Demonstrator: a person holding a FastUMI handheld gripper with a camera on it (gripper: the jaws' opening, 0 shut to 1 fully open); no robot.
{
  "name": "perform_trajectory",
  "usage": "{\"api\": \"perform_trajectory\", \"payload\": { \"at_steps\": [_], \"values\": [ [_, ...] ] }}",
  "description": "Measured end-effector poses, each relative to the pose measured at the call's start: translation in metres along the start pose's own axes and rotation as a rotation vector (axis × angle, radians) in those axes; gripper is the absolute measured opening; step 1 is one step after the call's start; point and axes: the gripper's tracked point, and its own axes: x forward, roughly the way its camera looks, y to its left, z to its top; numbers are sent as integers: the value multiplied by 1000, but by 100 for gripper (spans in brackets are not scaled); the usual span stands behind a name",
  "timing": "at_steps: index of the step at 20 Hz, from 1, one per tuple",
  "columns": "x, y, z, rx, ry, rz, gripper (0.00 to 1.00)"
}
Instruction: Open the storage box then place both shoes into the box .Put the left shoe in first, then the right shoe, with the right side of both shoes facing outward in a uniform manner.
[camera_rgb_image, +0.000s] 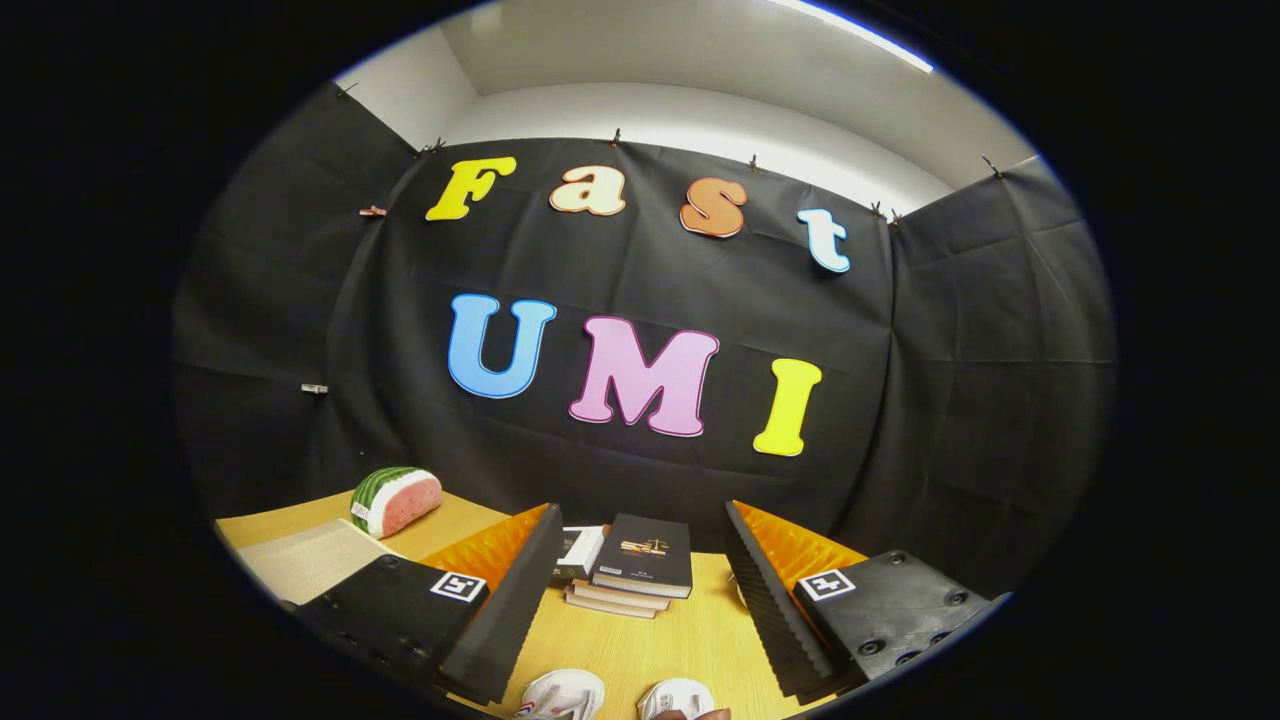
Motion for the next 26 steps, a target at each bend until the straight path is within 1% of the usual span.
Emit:
{"api": "perform_trajectory", "payload": {
  "at_steps": [2,3,6,8,10,11,13,16,18,20,23,26],
  "values": [
    [0,9,-3,1,7,32,97],
    [0,18,-5,14,20,71,97],
    [-3,57,-22,102,109,239,97],
    [-9,88,-39,221,211,381,97],
    [-24,121,-51,404,323,517,98],
    [-31,132,-59,502,384,560,99],
    [-40,146,-85,655,516,601,98],
    [-56,167,-120,800,676,647,98],
    [-61,177,-153,835,789,642,98],
    [-73,191,-182,842,883,652,98],
    [-85,211,-199,905,980,683,98],
    [-92,227,-214,978,1046,694,98]
  ]
}}
